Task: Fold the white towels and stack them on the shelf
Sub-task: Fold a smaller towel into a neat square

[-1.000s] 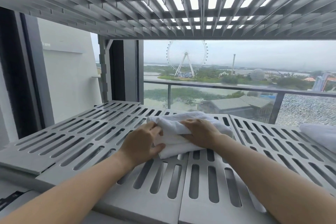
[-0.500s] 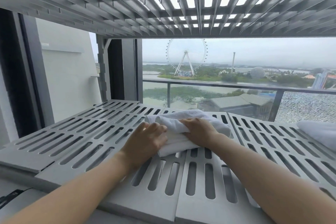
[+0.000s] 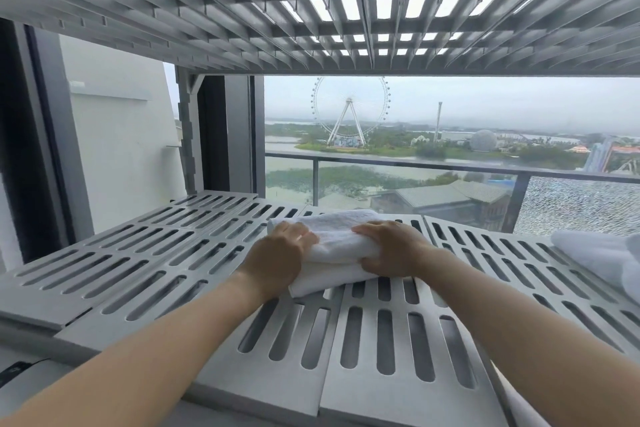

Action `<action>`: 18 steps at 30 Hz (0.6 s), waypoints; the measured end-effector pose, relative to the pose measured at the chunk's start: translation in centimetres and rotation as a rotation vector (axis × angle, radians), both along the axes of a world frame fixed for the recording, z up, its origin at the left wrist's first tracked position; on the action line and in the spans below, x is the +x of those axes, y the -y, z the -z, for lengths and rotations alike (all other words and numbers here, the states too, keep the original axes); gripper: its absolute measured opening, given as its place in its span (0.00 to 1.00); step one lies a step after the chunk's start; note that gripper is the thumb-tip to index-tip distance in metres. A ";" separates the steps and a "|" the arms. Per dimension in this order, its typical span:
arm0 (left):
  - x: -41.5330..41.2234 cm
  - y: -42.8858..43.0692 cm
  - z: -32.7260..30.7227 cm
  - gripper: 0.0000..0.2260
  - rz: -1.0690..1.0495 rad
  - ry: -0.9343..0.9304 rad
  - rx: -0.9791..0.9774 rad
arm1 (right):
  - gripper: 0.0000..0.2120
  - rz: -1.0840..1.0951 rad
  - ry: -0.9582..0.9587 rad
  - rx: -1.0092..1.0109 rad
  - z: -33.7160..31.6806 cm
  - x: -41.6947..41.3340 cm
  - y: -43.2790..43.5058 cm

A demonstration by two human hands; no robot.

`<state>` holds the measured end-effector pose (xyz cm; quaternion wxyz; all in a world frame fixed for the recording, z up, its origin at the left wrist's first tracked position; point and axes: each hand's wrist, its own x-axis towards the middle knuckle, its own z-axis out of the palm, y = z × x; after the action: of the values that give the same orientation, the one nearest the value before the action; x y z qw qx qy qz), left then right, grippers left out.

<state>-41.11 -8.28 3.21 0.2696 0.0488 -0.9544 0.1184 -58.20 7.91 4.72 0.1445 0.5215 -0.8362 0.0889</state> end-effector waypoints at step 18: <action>4.1 0.9 1.4 0.14 0.130 0.069 0.402 | 0.12 0.064 0.000 -0.120 -0.5 6.2 7.2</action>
<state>-37.01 -9.18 1.84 0.2287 0.0360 -0.9686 -0.0906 -51.97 0.73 5.20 0.1783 0.4850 -0.8455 0.1343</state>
